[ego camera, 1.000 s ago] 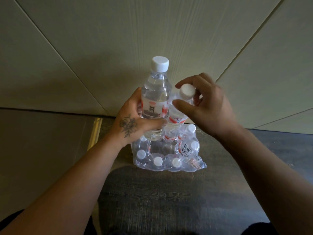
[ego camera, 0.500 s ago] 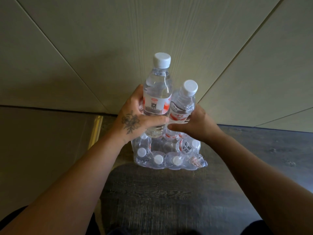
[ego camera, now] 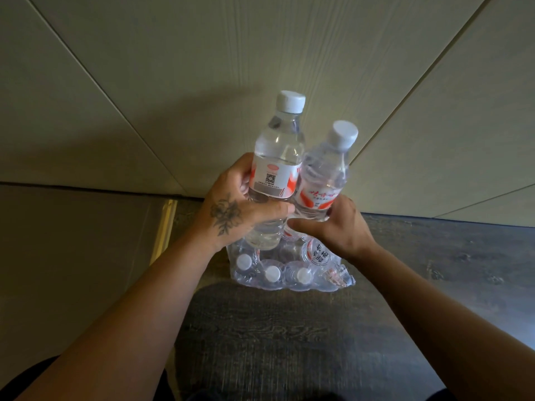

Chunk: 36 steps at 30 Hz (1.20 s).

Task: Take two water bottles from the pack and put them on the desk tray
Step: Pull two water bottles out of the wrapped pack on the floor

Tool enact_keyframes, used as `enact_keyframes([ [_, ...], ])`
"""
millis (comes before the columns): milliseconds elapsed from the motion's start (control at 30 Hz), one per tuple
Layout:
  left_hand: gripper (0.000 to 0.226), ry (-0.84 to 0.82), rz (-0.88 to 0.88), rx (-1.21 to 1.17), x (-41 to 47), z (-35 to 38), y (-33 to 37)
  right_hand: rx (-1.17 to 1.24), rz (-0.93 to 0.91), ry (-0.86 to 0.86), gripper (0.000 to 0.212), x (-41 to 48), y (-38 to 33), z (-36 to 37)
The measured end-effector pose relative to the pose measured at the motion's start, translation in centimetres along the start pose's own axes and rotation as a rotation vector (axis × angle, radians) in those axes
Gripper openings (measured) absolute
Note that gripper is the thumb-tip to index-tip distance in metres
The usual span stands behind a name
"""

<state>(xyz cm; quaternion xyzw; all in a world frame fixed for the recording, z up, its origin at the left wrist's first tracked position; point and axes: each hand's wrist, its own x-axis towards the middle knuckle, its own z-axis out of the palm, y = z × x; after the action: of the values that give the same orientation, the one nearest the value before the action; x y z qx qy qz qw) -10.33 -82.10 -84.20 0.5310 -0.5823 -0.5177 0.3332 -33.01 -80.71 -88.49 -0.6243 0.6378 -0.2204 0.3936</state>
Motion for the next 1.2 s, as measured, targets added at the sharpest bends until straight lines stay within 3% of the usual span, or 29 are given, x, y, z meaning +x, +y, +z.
enact_keyframes([
  [333, 0.075, -0.004, 0.028, -0.103, -1.0, 1.5, 1.0, 0.382, 0.117, 0.058, 0.06, -5.3, -3.7, -2.1],
  [567, 0.058, 0.054, 0.046, -0.133, -1.6, 2.5, 2.3, 0.643, 0.114, 0.063, 0.08, -6.3, -3.5, -1.1],
  [833, 0.064, 0.075, 0.023, -0.181, -1.8, 2.3, 1.8, 0.656, 0.127, 0.045, 0.078, -5.9, -3.9, -0.2],
  [967, 0.066, 0.051, -0.075, -0.19, -2.5, 1.6, 2.3, 0.638, 0.138, 0.042, 0.083, -6.7, -5.7, -0.7],
  [1100, 0.085, 0.082, -0.134, -0.192, -3.4, 1.2, 3.5, 0.653, 0.136, 0.02, 0.087, -7.2, -7.6, -1.2],
  [1200, 0.085, 0.121, -0.194, -0.204, -4.8, 1.0, 5.4, 0.624, 0.146, 0.01, 0.079, -8.1, -9.2, -2.4],
])
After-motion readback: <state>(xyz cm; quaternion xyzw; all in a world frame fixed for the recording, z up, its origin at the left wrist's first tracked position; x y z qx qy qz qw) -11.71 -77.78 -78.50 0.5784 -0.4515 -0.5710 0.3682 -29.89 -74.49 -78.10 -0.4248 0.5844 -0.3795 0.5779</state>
